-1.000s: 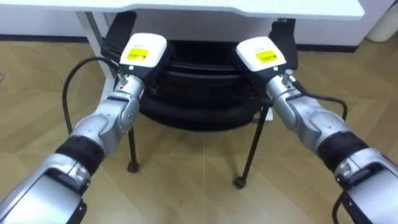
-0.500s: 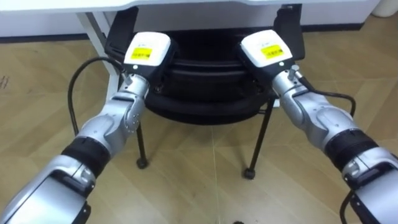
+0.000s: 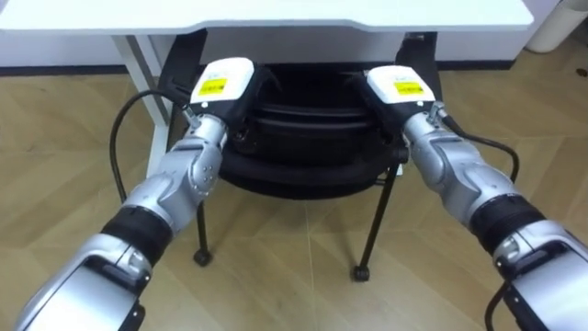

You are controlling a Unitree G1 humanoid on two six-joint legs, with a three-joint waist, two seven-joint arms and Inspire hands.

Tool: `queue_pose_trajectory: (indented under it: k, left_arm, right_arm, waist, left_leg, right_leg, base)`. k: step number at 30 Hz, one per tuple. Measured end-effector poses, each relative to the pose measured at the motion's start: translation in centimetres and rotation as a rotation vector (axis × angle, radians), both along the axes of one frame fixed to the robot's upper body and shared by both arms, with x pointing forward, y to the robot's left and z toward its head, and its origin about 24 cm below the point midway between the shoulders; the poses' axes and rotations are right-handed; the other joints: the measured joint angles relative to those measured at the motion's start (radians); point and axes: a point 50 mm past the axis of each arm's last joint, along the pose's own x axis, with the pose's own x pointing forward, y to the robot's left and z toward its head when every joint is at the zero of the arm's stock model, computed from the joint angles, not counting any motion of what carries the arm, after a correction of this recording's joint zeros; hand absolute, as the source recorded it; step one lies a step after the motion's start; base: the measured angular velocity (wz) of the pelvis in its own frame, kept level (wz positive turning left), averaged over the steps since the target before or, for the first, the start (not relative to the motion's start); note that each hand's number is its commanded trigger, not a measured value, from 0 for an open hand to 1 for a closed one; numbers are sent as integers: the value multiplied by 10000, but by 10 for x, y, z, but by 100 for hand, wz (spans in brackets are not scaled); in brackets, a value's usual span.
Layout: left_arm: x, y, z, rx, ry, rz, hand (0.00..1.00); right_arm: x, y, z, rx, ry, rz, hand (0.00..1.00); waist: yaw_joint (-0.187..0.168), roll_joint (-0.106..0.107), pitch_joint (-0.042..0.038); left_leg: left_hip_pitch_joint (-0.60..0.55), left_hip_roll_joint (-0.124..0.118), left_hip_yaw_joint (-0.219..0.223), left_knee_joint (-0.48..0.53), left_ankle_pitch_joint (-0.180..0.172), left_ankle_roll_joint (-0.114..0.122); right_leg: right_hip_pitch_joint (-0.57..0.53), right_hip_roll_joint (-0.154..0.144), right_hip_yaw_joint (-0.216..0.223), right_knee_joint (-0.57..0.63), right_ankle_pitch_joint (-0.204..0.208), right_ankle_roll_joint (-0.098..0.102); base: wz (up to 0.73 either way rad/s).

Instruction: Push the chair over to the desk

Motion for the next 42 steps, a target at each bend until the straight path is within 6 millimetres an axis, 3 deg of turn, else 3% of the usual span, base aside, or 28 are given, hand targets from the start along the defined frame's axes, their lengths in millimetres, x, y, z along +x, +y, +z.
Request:
queue_pose_trajectory:
  k: [4,9,13,16,17,19,20,22,23,25,26,30,32,33,35,37,40,42]
  left_arm:
    - [0,3,3,103,62,-69,0]
    - [0,12,10,136,61,-115,0]
    - [-6,22,34,313,-797,-454,0]
    - [-17,40,55,1105,-1697,-603,0]
    - [-19,44,63,1416,-1959,-754,0]
    - [-23,51,81,1097,-2761,-728,0]
    - [-33,62,103,430,-4120,-362,0]
    - [-51,87,143,-817,-6761,741,0]
    - [-63,105,161,-1606,-8206,1567,0]
    - [-85,134,169,-2394,-9604,2746,0]
    - [-99,150,165,-2613,-10112,3511,0]
    - [-126,190,155,-3042,-10714,5482,0]
    - [-146,209,143,-3629,-10880,6580,0]
    - [-150,213,140,-3911,-10889,6866,0]
    - [-166,226,126,-5086,-10921,7916,0]
    - [-177,232,109,-6040,-10699,8754,0]
    - [-198,239,72,-7377,-9667,10297,0]
    - [-207,247,37,-8033,-8650,11858,0]
  right_arm:
    - [1,0,2,247,351,-36,0]
    - [5,-5,27,213,-224,435,0]
    - [-7,-39,56,178,-1417,600,0]
    - [-26,-65,115,1194,-4299,329,0]
    - [-34,-82,147,1730,-5970,-101,0]
    - [-52,-112,185,2766,-8532,-1170,0]
    - [-70,-133,198,2979,-9989,-1852,0]
    - [-92,-156,206,3456,-11465,-2741,0]
    - [-105,-167,204,3894,-11972,-3200,0]
    - [-126,-182,195,4168,-12464,-3807,0]
    - [-138,-191,190,4313,-12727,-4288,0]
    - [-163,-217,185,5568,-13632,-5757,0]
    - [-184,-234,182,6574,-14389,-6828,0]
    - [-190,-238,180,6856,-14555,-7070,0]
    - [-209,-252,170,8003,-15007,-8127,0]
    - [-223,-259,152,8888,-14900,-9041,0]
    - [-251,-267,96,10563,-14111,-11597,0]
    - [-277,-271,42,11647,-12946,-14233,0]
  waist:
    - [-42,-157,-77]
    - [-306,-272,-151]
    - [-339,-366,-215]
    - [-299,-358,-220]
    - [-205,-376,-234]
    - [-118,-348,-268]
    - [-97,-331,-406]
    - [-258,-299,-502]
    - [-388,-183,-627]
    - [-573,86,-812]
    - [-611,165,-834]
    - [-777,197,-736]
    - [-947,116,-648]
    - [-1010,163,-646]
    - [-1044,100,-519]
    - [-1124,112,-497]
    - [-1147,117,-511]
    - [-1098,223,-539]
  left_leg:
    - [60,9,-6,-65,20,-10]
    - [35,32,-51,-39,28,-5]
    - [67,33,33,-104,89,15]
    - [-9,167,202,-119,90,14]
    - [-16,215,211,-176,110,-19]
    - [57,302,184,-225,128,-51]
    - [81,367,178,-242,128,-53]
    - [360,405,120,-306,131,-59]
    - [648,401,85,-493,133,-63]
    - [1305,362,158,-1047,152,-98]
    - [1702,285,270,-1336,155,-99]
    - [2052,151,387,-1583,144,-91]
    - [2086,200,408,-1597,165,-176]
    - [2119,211,407,-1611,175,-190]
    - [2170,264,410,-1620,197,-185]
    - [2155,303,417,-1646,184,-205]
    - [2147,374,398,-1677,145,-252]
    - [2133,373,281,-1763,142,-252]
  right_leg:
    - [17,41,53,-21,-5,7]
    - [36,112,89,-189,83,25]
    - [-25,211,562,-211,179,74]
    - [-19,427,711,-603,433,31]
    - [38,540,778,-883,568,3]
    - [262,671,817,-1216,688,-11]
    - [402,744,884,-1420,741,14]
    - [708,800,940,-1547,730,30]
    - [966,807,1051,-1582,668,124]
    - [1343,816,1210,-1566,558,261]
    - [1494,814,1397,-1490,421,262]
    - [1541,776,1675,-1214,27,494]
    - [1543,827,1675,-1220,30,454]
    - [1558,841,1679,-1213,24,438]
    - [1608,908,1698,-1235,26,401]
    - [1605,953,1701,-1286,29,376]
    - [1624,1043,1698,-1385,82,248]
    - [1573,1051,1653,-1355,38,217]
  base:
    - [0]
    - [0]
    - [-5]
    - [-24]
    - [-14]
    - [2]
    - [11]
    - [11]
    - [7]
    - [-12]
    - [-32]
    - [-19]
    - [-5]
    - [0]
    - [-4]
    - [0]
    - [0]
    - [4]
